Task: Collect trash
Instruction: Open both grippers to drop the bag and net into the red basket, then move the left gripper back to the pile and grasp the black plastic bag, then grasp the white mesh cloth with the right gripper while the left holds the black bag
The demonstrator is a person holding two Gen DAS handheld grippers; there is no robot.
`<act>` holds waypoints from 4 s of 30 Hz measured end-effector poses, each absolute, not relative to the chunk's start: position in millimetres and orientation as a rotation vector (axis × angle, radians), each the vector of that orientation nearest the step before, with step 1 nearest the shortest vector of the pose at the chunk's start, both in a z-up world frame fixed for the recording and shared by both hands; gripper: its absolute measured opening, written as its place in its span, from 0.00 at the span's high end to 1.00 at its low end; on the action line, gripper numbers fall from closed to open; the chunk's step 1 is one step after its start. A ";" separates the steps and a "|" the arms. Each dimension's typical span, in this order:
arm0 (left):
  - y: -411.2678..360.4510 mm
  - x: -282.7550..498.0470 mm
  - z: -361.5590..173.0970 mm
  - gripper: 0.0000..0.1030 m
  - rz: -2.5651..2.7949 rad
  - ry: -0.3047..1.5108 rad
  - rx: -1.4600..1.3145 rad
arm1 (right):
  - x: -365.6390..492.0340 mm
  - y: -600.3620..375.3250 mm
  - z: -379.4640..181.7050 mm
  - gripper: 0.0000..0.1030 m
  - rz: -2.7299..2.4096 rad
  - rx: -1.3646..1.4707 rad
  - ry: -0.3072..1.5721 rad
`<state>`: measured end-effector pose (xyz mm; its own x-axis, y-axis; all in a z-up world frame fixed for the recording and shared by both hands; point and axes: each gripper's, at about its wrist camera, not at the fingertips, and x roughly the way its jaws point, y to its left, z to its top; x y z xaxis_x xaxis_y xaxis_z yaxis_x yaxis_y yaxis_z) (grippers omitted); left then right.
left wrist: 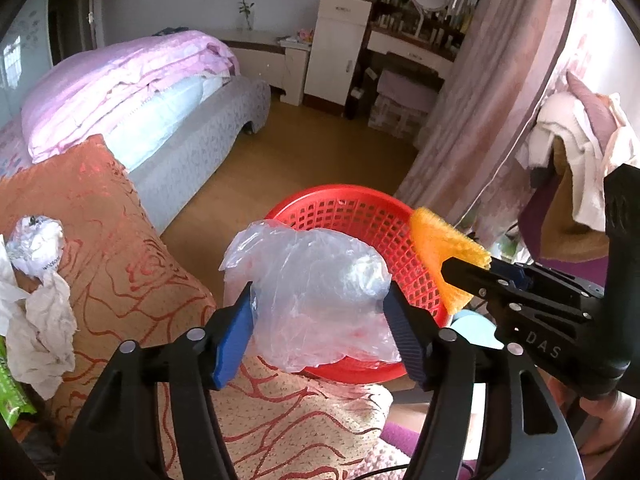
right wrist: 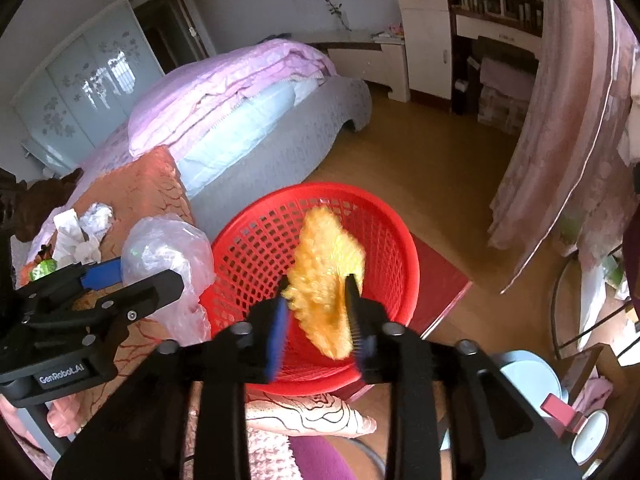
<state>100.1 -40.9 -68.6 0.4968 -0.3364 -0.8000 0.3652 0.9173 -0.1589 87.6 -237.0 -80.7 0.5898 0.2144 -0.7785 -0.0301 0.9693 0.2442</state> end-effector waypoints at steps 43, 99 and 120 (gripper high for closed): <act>123.5 19.4 -2.0 0.31 -0.005 0.746 -0.089 | 56.6 -172.7 -49.2 0.46 0.273 0.097 0.823; 203.8 16.7 -71.2 0.58 -0.134 0.815 -0.446 | 67.9 -30.7 -50.7 0.42 0.542 -0.012 0.871; 236.4 -25.9 -10.8 0.65 0.021 0.638 -0.396 | 110.7 31.4 -62.0 0.28 0.636 -0.041 0.887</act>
